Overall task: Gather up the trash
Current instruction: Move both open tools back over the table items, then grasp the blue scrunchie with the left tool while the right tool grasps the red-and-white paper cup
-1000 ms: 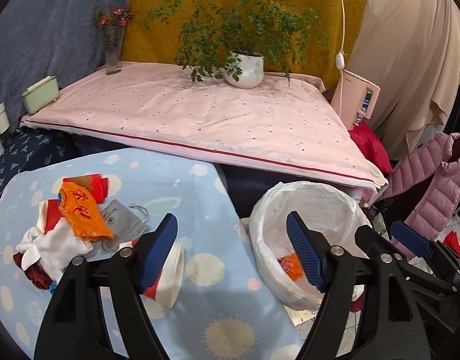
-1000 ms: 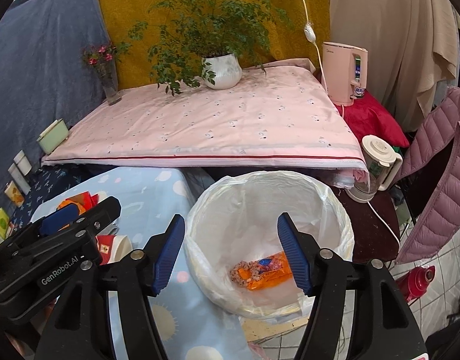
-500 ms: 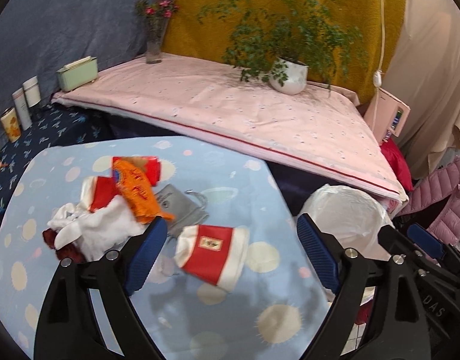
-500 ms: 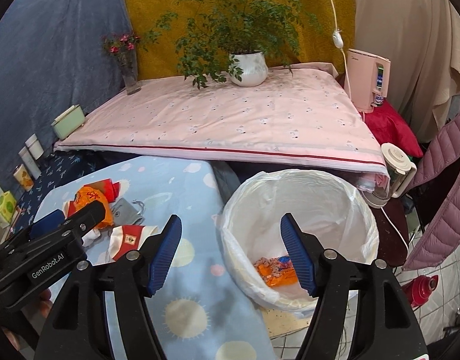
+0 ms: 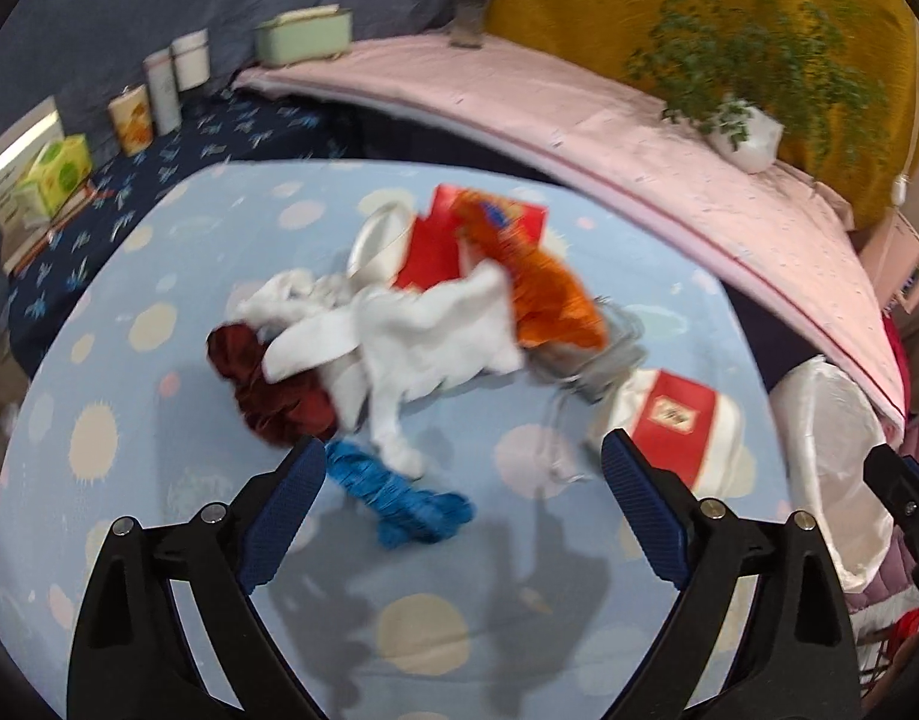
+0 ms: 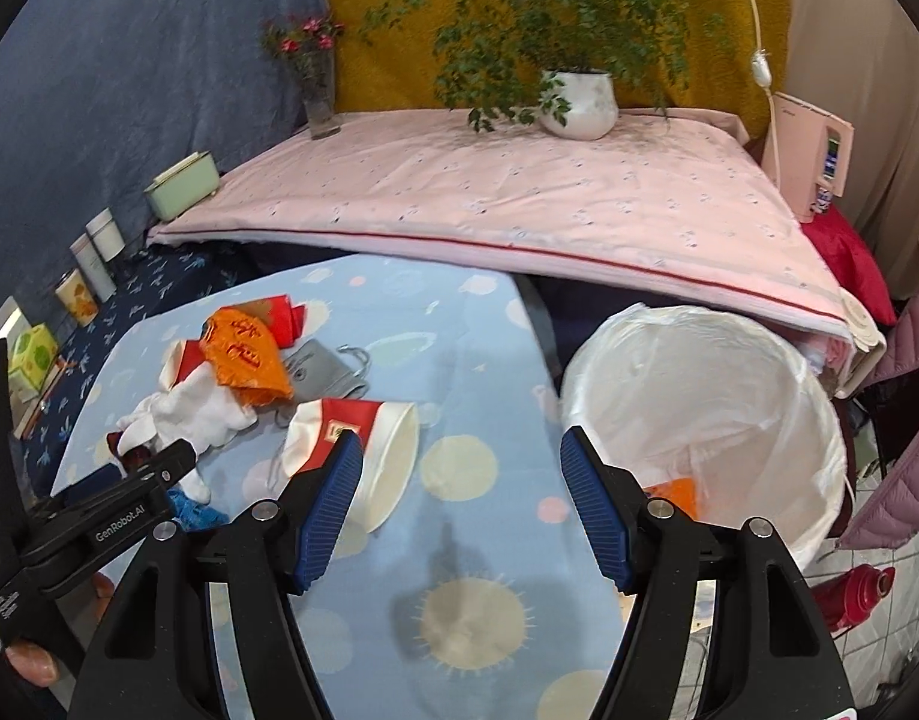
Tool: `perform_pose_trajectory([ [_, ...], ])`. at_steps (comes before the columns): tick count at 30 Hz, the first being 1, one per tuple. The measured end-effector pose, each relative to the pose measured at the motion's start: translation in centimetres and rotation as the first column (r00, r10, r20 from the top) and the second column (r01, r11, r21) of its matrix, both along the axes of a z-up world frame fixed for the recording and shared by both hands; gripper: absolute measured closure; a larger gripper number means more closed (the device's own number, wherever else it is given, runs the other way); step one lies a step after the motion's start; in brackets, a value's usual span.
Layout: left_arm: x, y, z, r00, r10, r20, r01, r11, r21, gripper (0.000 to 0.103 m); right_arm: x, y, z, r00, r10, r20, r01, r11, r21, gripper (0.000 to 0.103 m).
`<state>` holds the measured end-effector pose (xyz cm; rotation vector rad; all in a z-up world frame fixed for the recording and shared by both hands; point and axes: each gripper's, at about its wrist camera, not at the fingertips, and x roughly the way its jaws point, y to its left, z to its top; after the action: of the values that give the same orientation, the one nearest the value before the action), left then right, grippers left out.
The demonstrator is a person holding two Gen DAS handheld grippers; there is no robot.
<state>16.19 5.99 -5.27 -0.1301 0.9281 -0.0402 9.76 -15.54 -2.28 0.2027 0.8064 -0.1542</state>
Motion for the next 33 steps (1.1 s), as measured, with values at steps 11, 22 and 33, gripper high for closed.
perform_pose_trajectory([
  [11,1.2,2.9,-5.6,0.984,0.106,-0.141,-0.112,0.993,-0.039,0.027,2.7,2.9,-4.8,0.995,0.059,-0.081,-0.055,0.997,0.052,0.037],
  [22,0.8,3.4,-5.7,0.989,0.061,-0.135,-0.076,0.991,-0.11,0.077,4.8,4.3,-7.8,0.986,0.102,-0.129,-0.092,0.992,0.082,0.04],
  [33,0.3,2.6,-4.1,0.993,0.022,-0.117,-0.034,0.994,-0.101,0.083,5.1,5.4,-8.4,0.974,0.181,-0.135,-0.163,0.978,0.133,0.09],
])
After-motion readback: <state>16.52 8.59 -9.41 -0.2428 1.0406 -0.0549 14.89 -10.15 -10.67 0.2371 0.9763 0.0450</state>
